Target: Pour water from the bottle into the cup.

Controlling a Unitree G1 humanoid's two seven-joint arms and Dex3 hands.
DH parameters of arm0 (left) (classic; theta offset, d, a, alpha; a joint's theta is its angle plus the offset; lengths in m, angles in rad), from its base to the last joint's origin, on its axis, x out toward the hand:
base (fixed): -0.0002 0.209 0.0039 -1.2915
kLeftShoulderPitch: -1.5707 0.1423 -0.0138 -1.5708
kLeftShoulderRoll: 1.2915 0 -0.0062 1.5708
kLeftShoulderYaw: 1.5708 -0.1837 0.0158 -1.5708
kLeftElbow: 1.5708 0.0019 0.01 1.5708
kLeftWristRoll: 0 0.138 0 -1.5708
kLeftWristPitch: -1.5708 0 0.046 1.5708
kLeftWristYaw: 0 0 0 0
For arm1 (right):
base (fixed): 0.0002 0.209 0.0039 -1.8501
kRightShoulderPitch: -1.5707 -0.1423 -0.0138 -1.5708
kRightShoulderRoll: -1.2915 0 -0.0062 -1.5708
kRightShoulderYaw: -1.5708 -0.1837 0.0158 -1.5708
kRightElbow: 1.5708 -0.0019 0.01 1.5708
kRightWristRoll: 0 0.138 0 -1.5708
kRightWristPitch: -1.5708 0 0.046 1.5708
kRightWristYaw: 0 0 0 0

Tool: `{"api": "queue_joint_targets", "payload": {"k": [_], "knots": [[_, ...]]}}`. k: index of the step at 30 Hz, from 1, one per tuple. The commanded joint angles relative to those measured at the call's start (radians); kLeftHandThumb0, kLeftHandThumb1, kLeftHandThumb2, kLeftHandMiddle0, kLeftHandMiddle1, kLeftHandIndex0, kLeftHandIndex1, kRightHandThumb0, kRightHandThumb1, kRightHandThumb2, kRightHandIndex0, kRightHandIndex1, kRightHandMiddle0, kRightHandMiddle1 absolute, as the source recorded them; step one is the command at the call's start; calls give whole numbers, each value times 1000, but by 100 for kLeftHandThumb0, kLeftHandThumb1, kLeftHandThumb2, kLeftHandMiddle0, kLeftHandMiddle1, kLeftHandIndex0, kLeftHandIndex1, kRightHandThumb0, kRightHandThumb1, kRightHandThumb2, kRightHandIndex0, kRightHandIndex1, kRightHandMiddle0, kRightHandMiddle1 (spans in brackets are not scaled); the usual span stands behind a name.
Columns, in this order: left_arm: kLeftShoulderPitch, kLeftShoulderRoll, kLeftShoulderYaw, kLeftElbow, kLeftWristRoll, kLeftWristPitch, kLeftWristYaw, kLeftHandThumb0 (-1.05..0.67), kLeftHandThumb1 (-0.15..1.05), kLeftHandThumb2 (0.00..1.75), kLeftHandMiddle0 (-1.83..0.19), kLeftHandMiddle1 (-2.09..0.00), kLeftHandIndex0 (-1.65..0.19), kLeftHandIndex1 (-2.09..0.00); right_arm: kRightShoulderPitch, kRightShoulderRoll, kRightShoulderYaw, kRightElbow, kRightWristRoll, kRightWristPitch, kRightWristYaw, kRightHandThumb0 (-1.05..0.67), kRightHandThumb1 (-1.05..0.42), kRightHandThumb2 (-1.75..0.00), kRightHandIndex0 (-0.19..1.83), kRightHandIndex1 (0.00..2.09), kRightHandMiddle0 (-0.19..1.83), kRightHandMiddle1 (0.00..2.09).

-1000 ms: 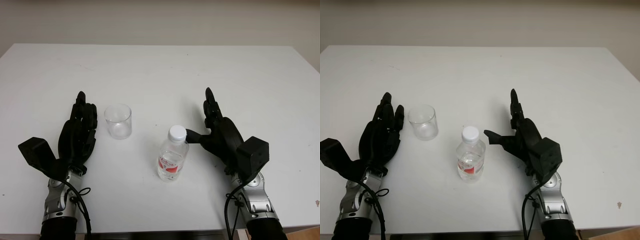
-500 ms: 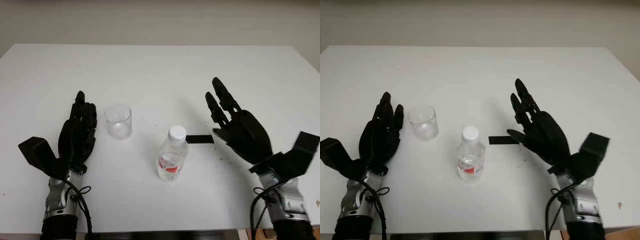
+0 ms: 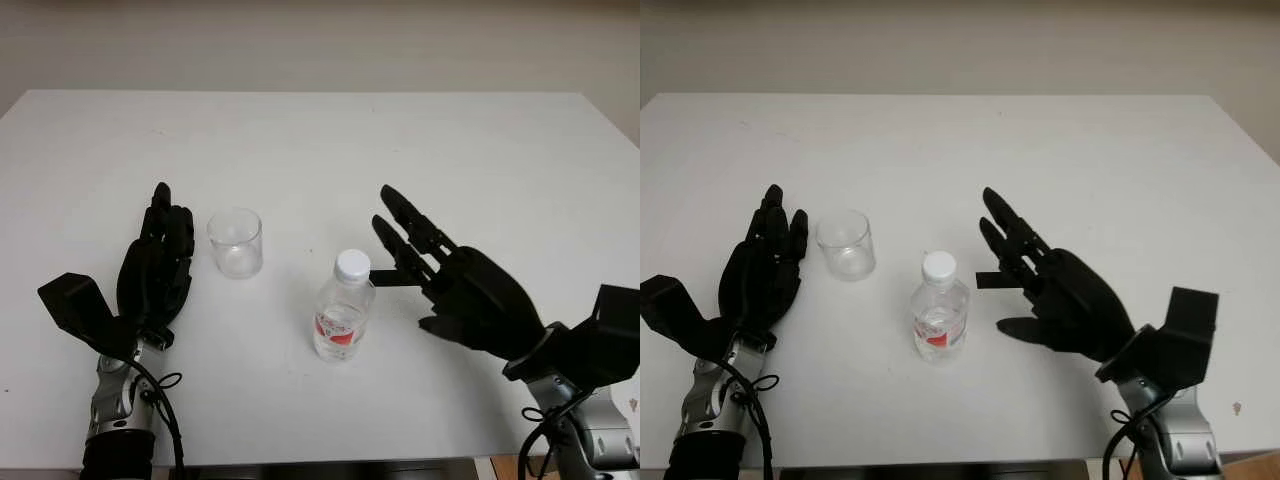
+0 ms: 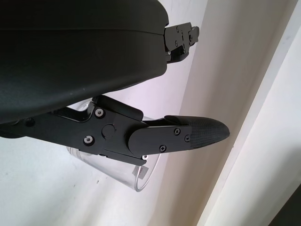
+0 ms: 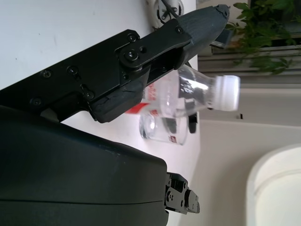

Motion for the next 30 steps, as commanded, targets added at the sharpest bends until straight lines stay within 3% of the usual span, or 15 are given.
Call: {"api": "queue_joint_targets", "payload": {"k": [1,15,30], "knots": [[-5,3,0,-10,7,2,4,-69,105,42,14,-6,14,-6,-2,13,19,14,-24,-13,-12,-97,-88,-5,-19,0,-19,0],[-23,3,1,9,0,-3,2,-70,105,42,15,-5,15,-5,-66,72,132,89,-115,-54,-16,-102,-87,-6,-19,0,-19,0],[-22,-2,0,22,2,-25,0,-69,105,42,14,-5,14,-6,-106,87,156,118,-110,-61,31,-94,-82,-4,-19,0,-19,0]]}}
